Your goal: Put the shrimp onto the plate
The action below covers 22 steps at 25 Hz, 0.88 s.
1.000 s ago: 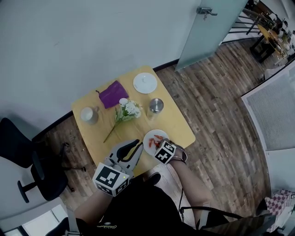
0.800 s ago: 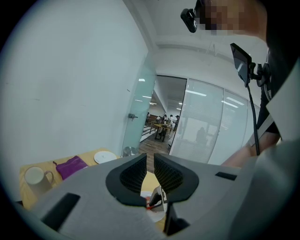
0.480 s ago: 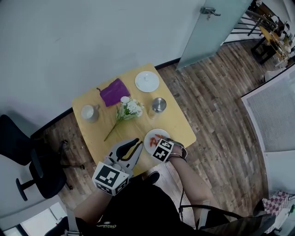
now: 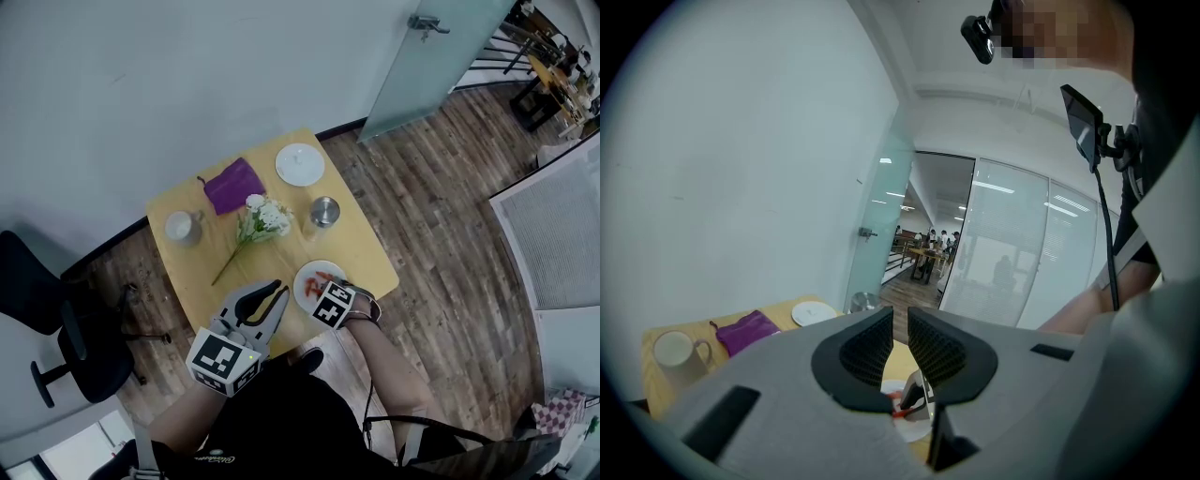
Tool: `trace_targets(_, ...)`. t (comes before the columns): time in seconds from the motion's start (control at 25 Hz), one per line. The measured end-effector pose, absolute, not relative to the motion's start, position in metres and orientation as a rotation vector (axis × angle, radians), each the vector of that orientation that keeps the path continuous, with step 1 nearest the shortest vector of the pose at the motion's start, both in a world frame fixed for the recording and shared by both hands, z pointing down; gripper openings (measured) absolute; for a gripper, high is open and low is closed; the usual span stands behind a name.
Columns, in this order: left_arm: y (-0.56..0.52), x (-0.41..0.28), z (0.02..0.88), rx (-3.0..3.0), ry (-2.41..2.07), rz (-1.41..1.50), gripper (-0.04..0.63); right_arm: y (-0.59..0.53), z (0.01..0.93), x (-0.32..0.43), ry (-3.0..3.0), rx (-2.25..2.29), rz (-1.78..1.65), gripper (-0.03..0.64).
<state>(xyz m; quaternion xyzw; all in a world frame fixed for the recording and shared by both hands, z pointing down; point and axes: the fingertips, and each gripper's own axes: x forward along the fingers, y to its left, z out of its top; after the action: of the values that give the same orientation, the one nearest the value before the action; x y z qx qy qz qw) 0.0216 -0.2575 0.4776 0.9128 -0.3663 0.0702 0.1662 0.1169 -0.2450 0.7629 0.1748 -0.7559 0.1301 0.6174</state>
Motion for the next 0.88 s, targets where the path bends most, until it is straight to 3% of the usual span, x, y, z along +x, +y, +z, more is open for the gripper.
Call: trace_targets(0.88,-0.2523,0.0214,0.4798,2.612,-1.022,0.206,0.051,-0.2449,0.7582,0.1209,-1.783,0.494,0.344,0.075)
